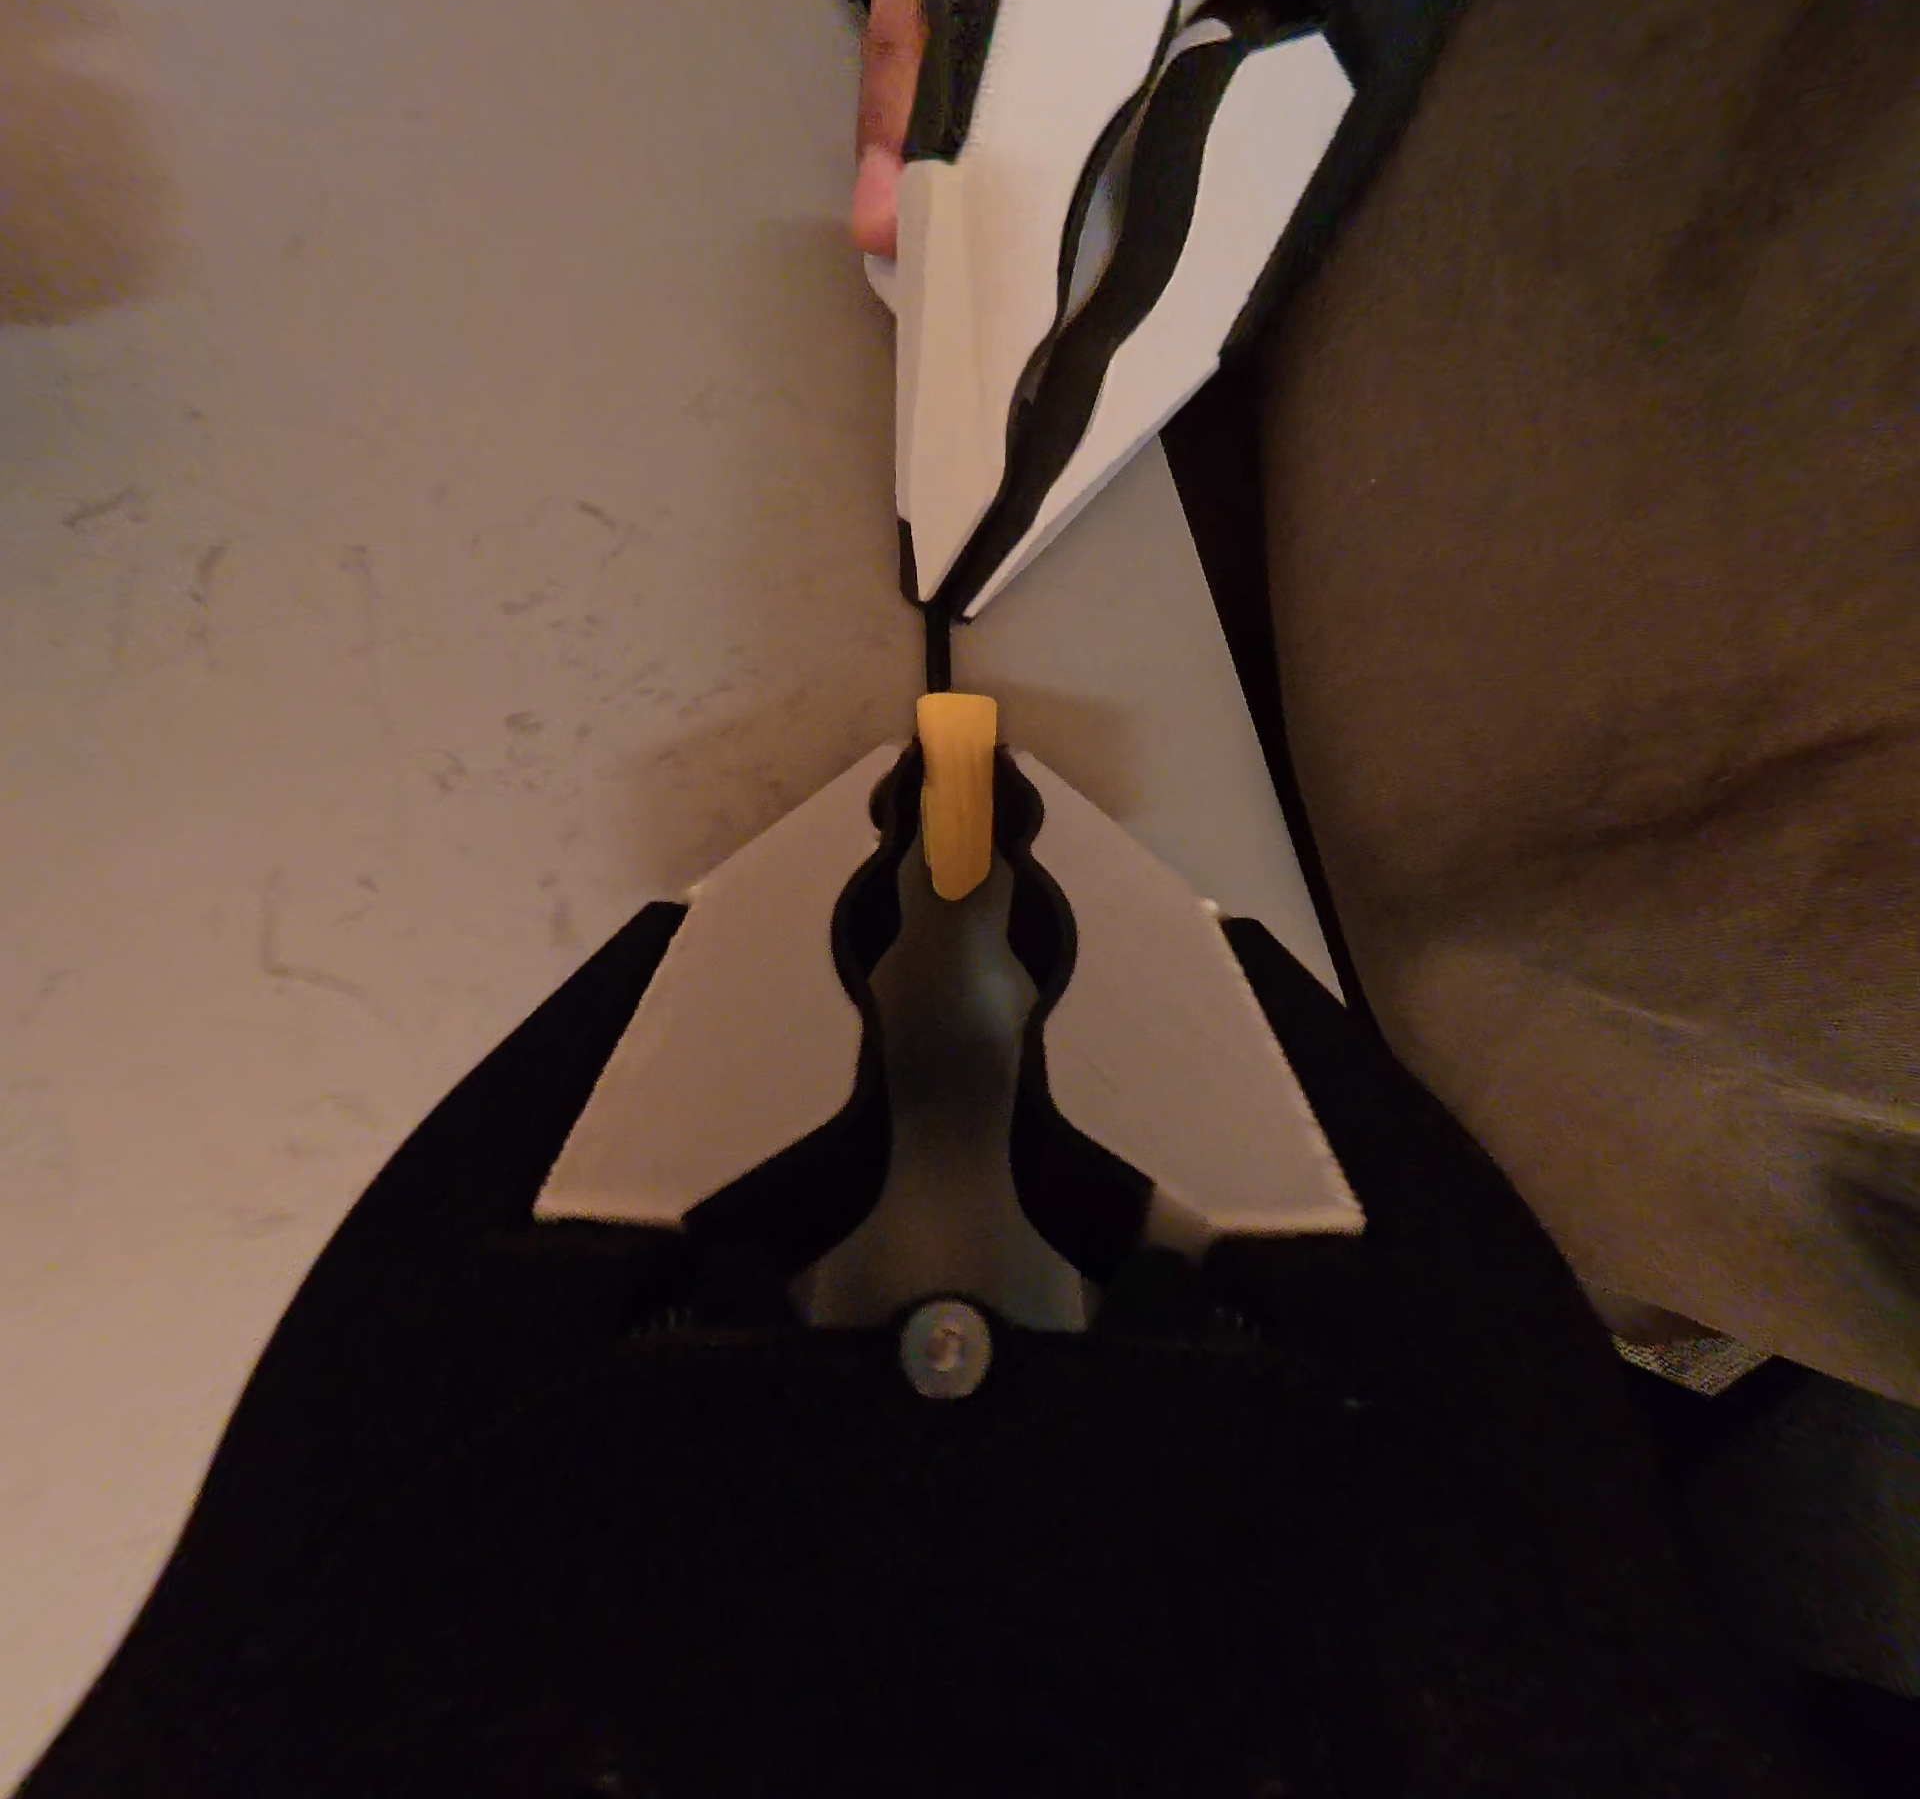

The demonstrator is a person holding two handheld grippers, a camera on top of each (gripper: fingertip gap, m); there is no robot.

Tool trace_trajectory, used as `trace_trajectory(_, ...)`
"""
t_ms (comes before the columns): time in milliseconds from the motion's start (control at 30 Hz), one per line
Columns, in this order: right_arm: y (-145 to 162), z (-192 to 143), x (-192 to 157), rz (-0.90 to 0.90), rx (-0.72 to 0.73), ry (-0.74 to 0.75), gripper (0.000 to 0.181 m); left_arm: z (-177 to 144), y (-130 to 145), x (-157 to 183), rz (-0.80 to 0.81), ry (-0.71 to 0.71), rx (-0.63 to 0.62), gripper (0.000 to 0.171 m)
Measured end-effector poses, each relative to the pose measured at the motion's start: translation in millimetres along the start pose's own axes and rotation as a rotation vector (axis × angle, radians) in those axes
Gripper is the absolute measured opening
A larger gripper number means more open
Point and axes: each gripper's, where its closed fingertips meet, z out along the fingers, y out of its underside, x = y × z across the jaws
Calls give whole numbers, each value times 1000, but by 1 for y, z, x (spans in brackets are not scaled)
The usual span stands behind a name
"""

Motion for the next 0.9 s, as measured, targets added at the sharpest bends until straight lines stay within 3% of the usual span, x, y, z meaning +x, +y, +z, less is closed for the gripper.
trace_trajectory(900, -3, 1, 3, -361, -22, 234, 3, 0, -1, 0, -112, 35, 20, 11)
